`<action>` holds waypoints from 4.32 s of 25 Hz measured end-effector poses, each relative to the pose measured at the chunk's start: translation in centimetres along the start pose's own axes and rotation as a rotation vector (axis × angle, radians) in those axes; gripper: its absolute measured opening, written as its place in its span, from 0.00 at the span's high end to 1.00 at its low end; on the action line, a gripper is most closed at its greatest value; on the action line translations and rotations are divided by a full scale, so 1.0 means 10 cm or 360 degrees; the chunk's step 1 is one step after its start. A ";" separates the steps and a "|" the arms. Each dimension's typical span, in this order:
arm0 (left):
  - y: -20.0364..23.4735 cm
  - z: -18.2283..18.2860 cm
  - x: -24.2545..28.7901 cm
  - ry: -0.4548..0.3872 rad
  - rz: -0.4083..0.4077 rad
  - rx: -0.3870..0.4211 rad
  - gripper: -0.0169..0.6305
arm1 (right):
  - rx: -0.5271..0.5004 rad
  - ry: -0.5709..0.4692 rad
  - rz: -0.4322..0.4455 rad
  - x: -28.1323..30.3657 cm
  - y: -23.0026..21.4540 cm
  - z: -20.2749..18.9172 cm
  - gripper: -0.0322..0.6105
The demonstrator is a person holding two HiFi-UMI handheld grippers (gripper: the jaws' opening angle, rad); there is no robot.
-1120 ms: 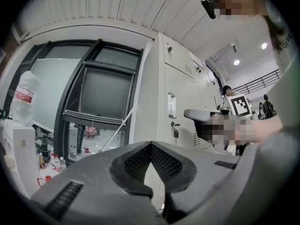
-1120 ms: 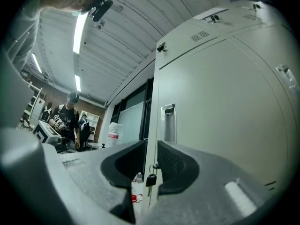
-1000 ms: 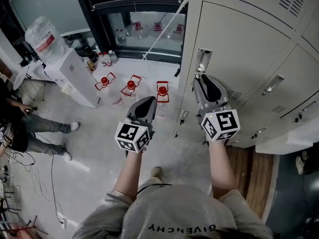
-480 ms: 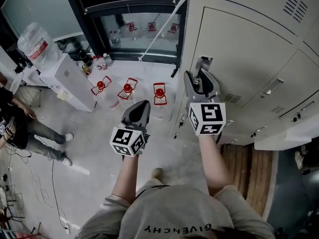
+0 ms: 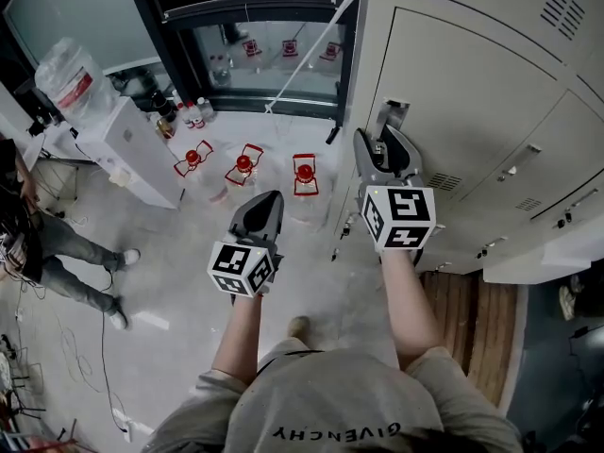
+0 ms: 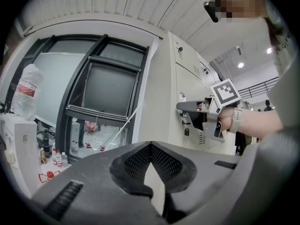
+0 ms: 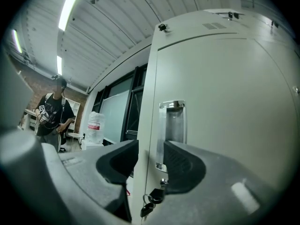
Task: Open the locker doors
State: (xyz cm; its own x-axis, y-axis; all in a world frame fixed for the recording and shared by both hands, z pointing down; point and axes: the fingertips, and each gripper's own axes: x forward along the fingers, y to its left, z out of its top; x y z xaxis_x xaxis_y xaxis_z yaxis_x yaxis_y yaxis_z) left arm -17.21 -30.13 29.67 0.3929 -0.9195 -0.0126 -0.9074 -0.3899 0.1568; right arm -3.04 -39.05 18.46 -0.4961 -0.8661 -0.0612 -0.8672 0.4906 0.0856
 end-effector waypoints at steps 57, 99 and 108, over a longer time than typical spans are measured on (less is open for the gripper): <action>-1.67 -0.49 -1.10 -0.0056 -0.0093 -0.0035 0.98 | -0.0182 -0.0191 0.0014 -2.69 -0.17 0.20 0.73; -2.11 -0.60 -0.85 -0.0023 -0.0160 -0.0028 0.98 | -0.0569 -0.0128 -0.0659 -3.86 -1.31 0.17 0.95; -1.85 -0.73 -0.83 -0.0004 -0.0104 -0.0022 0.98 | -0.0450 -0.0087 -0.0463 -3.61 -0.85 -0.18 0.95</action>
State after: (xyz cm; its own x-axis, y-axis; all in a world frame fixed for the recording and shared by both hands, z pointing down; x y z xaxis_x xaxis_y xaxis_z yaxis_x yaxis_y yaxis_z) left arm -2.57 -14.91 34.05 0.4511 -0.8921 -0.0257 -0.8776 -0.4486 0.1691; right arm 22.36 -12.15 21.72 -0.2400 -0.9548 -0.1754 -0.9292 0.1737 0.3262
